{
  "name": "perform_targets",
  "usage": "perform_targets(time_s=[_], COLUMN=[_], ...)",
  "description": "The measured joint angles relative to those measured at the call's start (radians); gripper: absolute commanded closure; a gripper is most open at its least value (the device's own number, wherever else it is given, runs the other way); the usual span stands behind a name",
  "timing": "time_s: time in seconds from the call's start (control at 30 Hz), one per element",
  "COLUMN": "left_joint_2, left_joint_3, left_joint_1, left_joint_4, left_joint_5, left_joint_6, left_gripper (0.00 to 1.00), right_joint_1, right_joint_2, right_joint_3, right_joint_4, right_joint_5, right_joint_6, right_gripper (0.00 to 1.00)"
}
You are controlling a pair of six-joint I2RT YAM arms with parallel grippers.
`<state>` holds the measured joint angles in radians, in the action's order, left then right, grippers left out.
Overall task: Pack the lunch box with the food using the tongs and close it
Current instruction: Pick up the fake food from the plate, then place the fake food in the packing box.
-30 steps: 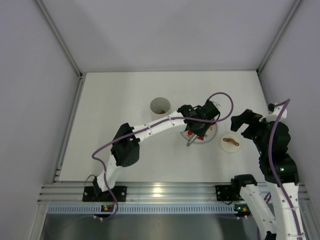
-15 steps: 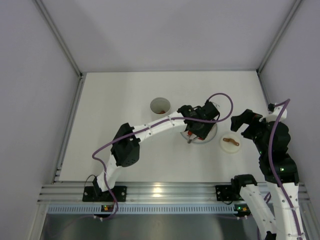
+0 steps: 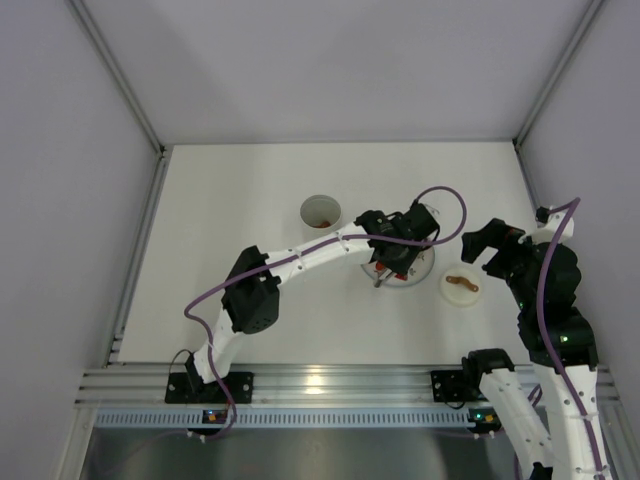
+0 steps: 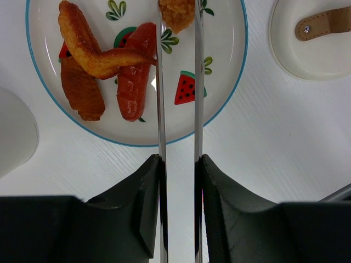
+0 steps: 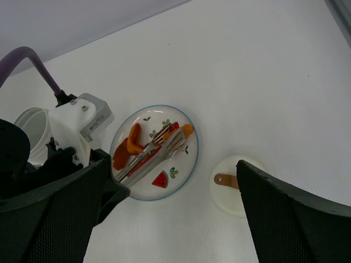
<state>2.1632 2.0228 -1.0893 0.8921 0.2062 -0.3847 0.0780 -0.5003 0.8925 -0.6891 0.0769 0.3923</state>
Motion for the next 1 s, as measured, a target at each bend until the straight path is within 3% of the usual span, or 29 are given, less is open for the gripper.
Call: perform_targets(time_s=[0.4,0.7,1.0], left_joint_2=[-0.048,-0.205,-0.427], left_joint_3=[-0.002,-0.012,-0.161], left_joint_1=[0.000,0.000,0.006], left_joint_4=[0.002,0.001,0.034], left_joint_5=[0.001,0.045,0.176], left_joint_6=[0.013,0.015,-0.007], left_gripper=[0.77,0.75,0.71], right_joint_1=[0.000,0.000,0.000], right_joint_2=[0.000,0.000,-0.002], right_joint_3=[0.000,0.000,0.000], right_joint_4=[0.000,0.000,0.000], right_joint_5=[0.000,0.000,-0.009], right_joint_6=[0.000,0.000,0.001], right_gripper=[0.00,0.01,0.01])
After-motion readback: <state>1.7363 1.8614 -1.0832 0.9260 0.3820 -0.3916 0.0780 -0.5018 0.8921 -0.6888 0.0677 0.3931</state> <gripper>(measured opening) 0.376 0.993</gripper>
